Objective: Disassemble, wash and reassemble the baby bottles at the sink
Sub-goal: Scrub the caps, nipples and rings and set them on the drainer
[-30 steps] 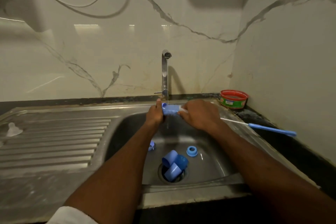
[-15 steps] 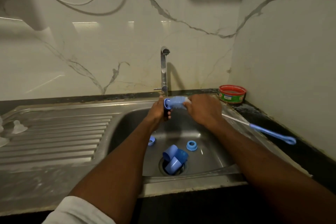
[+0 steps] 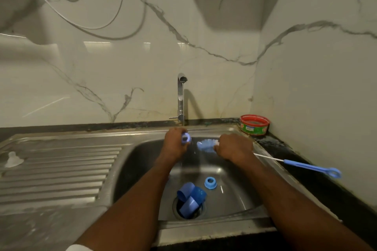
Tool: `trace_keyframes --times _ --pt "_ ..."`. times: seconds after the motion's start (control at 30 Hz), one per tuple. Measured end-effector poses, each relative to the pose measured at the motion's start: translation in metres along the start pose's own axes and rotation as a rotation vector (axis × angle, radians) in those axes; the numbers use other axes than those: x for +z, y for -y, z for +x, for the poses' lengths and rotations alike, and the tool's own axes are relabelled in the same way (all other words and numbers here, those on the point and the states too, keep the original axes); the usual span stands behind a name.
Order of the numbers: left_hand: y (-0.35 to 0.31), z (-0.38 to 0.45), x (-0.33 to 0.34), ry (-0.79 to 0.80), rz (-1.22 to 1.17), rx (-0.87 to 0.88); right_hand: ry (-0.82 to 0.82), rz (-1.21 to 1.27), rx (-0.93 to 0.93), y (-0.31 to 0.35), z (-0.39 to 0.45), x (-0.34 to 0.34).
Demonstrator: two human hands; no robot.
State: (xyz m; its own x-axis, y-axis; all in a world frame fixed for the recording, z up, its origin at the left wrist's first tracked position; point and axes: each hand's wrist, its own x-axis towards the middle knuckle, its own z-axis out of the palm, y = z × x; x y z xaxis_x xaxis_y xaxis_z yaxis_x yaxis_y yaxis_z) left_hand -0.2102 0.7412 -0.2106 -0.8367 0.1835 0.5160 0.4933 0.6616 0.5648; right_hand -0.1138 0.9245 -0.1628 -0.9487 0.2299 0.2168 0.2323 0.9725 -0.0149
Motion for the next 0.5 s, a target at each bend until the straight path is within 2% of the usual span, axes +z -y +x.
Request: trace_keyframes --times 0.13,0.2,0.37,0.5 --pt "0.001 -0.010 -0.001 0.230 0.122 -0.073 0.012 0.003 -0.034 0.005 0.000 0.001" --pt "0.005 -0.016 -0.005 0.287 0.131 -0.103 0.052 0.017 -0.060 0.011 -0.002 0.000" --pt "-0.004 -0.021 -0.045 0.038 0.102 -0.098 -0.027 0.119 -0.162 0.018 -0.012 -0.016" --pt "-0.005 -0.032 -0.078 -0.132 0.153 0.060 -0.141 0.128 -0.218 0.025 -0.016 -0.028"
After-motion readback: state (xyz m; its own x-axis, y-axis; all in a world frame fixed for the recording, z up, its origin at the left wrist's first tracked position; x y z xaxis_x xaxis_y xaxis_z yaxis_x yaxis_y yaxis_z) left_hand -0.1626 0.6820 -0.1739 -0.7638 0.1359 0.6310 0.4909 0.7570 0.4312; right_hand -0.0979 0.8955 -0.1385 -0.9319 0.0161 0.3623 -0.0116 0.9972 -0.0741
